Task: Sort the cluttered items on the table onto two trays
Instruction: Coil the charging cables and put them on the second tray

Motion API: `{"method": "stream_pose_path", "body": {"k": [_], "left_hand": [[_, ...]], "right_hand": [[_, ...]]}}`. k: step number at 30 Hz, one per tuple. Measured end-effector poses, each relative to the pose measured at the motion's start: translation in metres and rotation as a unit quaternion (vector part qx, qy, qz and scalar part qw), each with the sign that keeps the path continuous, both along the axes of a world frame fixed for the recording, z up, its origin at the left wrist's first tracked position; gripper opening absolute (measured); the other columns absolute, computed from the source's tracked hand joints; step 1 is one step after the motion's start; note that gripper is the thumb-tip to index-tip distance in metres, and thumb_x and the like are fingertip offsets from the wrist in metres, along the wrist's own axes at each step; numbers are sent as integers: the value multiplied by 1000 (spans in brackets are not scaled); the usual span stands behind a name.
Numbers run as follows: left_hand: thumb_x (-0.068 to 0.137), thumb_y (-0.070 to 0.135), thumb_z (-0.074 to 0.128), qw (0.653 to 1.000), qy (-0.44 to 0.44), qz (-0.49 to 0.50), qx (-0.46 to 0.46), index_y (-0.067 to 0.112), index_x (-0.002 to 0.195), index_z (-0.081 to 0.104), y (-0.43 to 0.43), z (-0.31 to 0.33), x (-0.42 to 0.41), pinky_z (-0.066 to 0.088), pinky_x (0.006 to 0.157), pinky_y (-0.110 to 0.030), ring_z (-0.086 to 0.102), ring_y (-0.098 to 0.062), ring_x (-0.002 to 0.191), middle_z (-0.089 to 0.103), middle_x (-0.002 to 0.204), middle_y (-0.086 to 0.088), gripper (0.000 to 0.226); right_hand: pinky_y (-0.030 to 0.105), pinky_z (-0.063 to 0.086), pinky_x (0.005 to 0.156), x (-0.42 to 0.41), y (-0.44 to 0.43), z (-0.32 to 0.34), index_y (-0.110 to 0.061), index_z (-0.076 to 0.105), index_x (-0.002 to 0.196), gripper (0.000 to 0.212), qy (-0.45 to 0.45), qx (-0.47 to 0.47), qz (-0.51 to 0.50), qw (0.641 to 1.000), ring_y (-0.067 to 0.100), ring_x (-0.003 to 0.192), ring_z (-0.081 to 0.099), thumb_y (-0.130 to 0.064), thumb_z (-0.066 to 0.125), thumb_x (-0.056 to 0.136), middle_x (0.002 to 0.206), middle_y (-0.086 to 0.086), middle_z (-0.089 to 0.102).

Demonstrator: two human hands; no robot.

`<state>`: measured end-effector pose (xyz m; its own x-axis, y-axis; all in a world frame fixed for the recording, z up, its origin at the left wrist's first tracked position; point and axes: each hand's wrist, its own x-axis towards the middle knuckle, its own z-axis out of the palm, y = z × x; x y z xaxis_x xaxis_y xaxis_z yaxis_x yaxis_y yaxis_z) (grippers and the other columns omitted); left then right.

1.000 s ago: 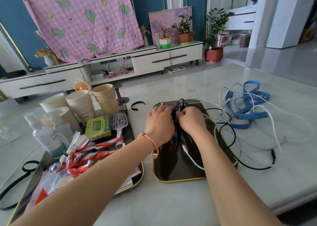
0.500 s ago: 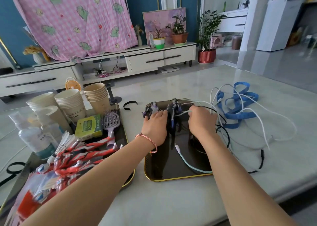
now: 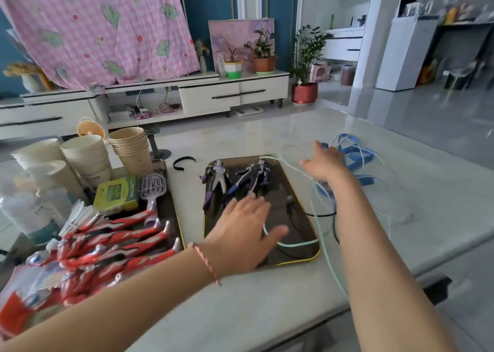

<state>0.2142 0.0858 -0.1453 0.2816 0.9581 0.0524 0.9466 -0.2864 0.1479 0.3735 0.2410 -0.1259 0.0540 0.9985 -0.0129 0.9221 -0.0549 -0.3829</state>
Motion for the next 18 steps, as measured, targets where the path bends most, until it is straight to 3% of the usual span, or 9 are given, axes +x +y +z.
{"method": "stream_pose_path", "body": {"k": [3, 6, 8, 10, 12, 15, 18], "left_hand": [[91, 63, 22, 995, 73, -12, -73, 10, 149, 7, -25, -15, 11, -4, 118, -37, -7, -16, 145, -2, 158, -3, 80], [94, 57, 22, 993, 88, 13, -83, 9, 148, 7, -26, -31, 12, 1, 117, -41, -3, -20, 145, -2, 158, -6, 74], [94, 56, 22, 993, 96, 20, -72, 9, 148, 8, -25, -36, 11, 4, 118, -41, 0, -21, 145, -1, 158, -7, 73], [95, 56, 24, 993, 96, 23, -66, 8, 148, 7, -25, -37, 11, 6, 118, -41, 2, -22, 145, -1, 158, -9, 74], [95, 55, 26, 993, 95, 28, -56, 7, 148, 2, -25, -37, 12, 8, 118, -41, 3, -23, 145, -6, 157, -11, 76], [94, 56, 26, 994, 87, 41, -54, 6, 148, -6, -29, -35, 14, 8, 118, -39, 2, -23, 145, -11, 157, -13, 80], [94, 55, 26, 994, 72, 47, -60, 6, 147, -10, -30, -33, 15, 8, 118, -40, 1, -23, 145, -7, 157, -13, 81]], "right_hand": [[36, 36, 99, 0, -14, 25, -9, 47, 133, 42, 12, 76, 67, 995, 34, 126, 40, -15, 50, 91, 138, 17, 44], [24, 42, 80, -6, -53, 53, -9, 68, 103, 19, 66, 91, 177, 978, 18, 95, 58, -15, 62, 87, 105, 5, 66], [26, 49, 77, -14, -85, 49, -13, 66, 104, 31, 26, -8, 239, 971, 19, 90, 63, -30, 72, 79, 101, 4, 67], [33, 51, 87, -17, -104, 29, -13, 54, 122, 64, -94, -101, 236, 962, 24, 102, 62, -45, 76, 71, 116, 7, 61], [35, 46, 96, -13, -117, 9, -13, 42, 133, 81, -144, -131, 223, 955, 25, 117, 52, -50, 75, 69, 132, 7, 46], [35, 43, 96, -11, -129, -10, -9, 41, 131, 70, -138, -75, 224, 962, 28, 119, 48, -39, 73, 76, 130, 11, 41], [33, 46, 82, -16, -124, -20, -8, 55, 111, 33, -111, -24, 212, 970, 30, 104, 58, -23, 67, 84, 113, 14, 58]]}}
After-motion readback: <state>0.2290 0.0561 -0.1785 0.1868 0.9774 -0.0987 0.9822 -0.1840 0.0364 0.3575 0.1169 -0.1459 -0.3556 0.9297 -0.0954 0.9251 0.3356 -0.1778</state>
